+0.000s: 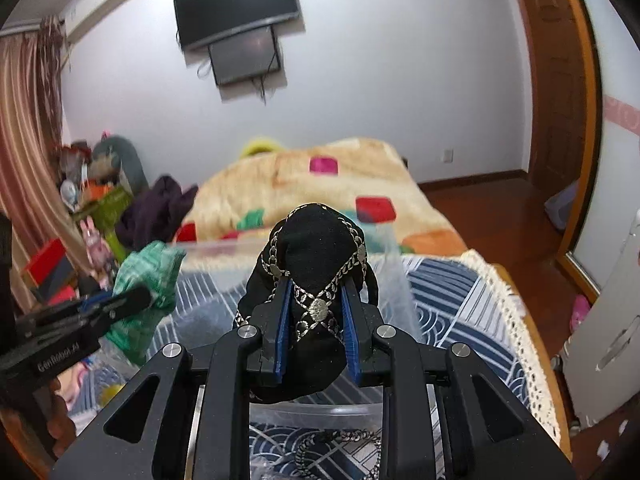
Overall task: Organize soft objects
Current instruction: 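Lower the glove into the clear box with the left tool while the right tool drops the black bag in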
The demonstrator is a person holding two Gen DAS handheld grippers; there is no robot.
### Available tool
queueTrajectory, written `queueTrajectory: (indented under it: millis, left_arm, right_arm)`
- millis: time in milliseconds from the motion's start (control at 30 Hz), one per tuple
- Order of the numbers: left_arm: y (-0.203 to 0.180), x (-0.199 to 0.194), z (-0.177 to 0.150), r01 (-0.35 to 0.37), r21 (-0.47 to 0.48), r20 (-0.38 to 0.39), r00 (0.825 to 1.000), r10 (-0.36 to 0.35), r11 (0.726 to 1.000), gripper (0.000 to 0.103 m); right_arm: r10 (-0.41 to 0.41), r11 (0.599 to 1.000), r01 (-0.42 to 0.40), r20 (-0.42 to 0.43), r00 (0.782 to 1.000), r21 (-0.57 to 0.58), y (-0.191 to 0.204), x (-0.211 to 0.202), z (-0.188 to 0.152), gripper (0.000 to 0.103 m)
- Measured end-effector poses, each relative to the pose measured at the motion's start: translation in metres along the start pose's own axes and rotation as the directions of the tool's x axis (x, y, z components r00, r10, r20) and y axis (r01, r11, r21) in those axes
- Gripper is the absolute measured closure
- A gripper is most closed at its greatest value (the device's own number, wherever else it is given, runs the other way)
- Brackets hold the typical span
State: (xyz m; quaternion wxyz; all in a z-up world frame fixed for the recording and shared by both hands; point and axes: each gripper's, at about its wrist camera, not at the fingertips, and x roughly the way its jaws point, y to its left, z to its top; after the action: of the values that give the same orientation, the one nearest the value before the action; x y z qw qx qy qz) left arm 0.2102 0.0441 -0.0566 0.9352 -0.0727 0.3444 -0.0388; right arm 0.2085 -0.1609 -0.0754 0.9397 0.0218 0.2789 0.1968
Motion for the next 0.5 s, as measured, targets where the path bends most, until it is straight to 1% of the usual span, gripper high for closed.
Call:
queueTrajectory:
  millis: [100,167,300,433,500]
  left_arm:
    - [-0.005,0.009,-0.001,-0.025,0.027,-0.033,0.999,0.026,0.999,0.081]
    - [-0.007,0.012,-0.003,-0.027,0.031,-0.046,0.999,0.028,0.999,0.081]
    - [-0.011,0.011,-0.007,-0.027,0.039,-0.049,0.998,0.029,0.999,0.081]
    - [-0.013,0.003,-0.008,-0.020,0.049,-0.047,0.999,0.022,0.999,0.073]
    - [-0.014,-0.004,-0.008,-0.021,0.053,-0.028,0.999,0.022,0.998,0.069]
  right_arm:
    - [-0.007,1.000,0.006,-0.043,0.999,-0.020,0.001,0.006,0.000,0.082]
    - [-0.006,1.000,0.004,-0.072,0.997,-0.027,-0.001,0.007,-0.002,0.080]
    - [-0.016,0.999,0.011,-0.097,0.995,-0.049,-0.002,0.006,0.000,0.077]
    - [0.004,0.998,-0.010,-0.095,0.995,-0.061,0.003,0.003,0.005,0.068]
    - [-0.005,0.997,-0.001,-0.077,0.997,-0.075,0.004,-0.002,0.006,0.056]
